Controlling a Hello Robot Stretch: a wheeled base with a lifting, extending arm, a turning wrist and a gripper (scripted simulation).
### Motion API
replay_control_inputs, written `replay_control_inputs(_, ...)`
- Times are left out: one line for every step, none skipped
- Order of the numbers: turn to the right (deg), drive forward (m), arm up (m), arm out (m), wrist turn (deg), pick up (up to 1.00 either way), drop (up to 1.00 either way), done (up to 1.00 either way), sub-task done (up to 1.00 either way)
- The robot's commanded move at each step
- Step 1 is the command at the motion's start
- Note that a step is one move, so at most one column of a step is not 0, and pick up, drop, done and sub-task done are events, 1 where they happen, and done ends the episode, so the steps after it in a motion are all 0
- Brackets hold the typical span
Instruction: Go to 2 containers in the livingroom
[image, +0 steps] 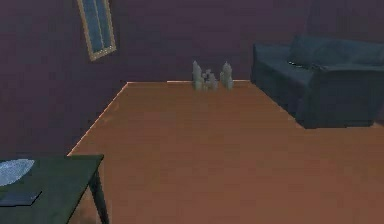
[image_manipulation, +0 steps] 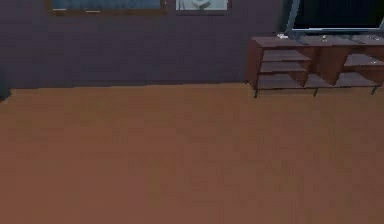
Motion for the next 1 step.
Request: replay_control_inputs(-45.0,0.0,0.0,0.0,0.0,0.0,0.0,0.0,0.0)
